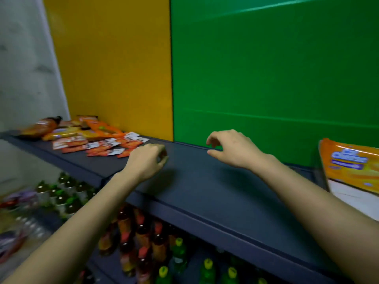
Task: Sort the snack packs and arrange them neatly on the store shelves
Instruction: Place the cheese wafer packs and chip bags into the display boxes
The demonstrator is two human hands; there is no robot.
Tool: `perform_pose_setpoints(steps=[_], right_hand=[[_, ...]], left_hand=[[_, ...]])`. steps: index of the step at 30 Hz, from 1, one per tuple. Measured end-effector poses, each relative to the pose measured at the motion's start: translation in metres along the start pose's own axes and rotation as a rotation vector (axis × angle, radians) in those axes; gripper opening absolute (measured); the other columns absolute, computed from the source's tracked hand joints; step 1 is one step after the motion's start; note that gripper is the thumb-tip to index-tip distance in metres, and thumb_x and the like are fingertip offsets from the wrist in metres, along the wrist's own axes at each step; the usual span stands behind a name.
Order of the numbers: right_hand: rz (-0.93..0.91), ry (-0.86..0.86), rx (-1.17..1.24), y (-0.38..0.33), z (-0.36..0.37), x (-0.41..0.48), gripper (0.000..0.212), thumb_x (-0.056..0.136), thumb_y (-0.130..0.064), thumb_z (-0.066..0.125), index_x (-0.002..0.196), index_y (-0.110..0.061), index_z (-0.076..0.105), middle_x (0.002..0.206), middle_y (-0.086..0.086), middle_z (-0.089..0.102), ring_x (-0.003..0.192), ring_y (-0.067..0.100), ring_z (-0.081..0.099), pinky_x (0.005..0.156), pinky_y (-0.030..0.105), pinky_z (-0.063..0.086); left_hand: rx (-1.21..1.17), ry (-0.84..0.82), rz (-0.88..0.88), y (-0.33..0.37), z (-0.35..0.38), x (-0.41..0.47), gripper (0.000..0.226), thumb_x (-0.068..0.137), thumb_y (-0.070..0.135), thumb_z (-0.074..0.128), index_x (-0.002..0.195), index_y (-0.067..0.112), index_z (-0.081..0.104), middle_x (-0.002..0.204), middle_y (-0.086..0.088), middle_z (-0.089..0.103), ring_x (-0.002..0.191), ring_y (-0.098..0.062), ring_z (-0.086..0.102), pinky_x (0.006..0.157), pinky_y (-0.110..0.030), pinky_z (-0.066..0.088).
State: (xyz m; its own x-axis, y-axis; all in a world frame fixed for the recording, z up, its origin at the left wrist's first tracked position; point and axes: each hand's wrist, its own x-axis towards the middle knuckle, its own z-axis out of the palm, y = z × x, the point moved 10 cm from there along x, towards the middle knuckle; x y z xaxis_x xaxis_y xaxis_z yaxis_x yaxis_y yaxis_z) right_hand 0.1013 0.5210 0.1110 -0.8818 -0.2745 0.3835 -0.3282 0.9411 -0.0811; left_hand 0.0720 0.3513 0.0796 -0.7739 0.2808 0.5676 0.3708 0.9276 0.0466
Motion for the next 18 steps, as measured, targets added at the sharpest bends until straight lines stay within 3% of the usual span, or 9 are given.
perform_pose_setpoints(steps=[8,18], right_hand=[[-0.066,-0.036,0.143,-0.153,0.077,0.059,0.032,0.089,-0.038,0.056,0.118,-0.024,0.058,0.119,-0.001,0.063,0.112,0.023,0.058,0.092,0.04,0.05],[-0.042,-0.108,0.244,-0.248,0.142,0.14,0.031,0.089,-0.037,0.057,0.116,-0.021,0.06,0.115,0.0,0.065,0.109,0.023,0.059,0.089,0.037,0.05]], left_hand=[[0.127,-0.066,-0.125,-0.168,-0.034,-0.064,0.024,0.091,0.035,0.049,0.106,0.019,0.061,0.113,-0.003,0.065,0.105,-0.026,0.058,0.075,-0.033,0.043],[0.194,-0.072,-0.244,-0.299,-0.057,-0.107,0.025,0.092,0.037,0.048,0.105,0.019,0.059,0.109,0.001,0.065,0.102,-0.023,0.059,0.069,-0.031,0.042]])
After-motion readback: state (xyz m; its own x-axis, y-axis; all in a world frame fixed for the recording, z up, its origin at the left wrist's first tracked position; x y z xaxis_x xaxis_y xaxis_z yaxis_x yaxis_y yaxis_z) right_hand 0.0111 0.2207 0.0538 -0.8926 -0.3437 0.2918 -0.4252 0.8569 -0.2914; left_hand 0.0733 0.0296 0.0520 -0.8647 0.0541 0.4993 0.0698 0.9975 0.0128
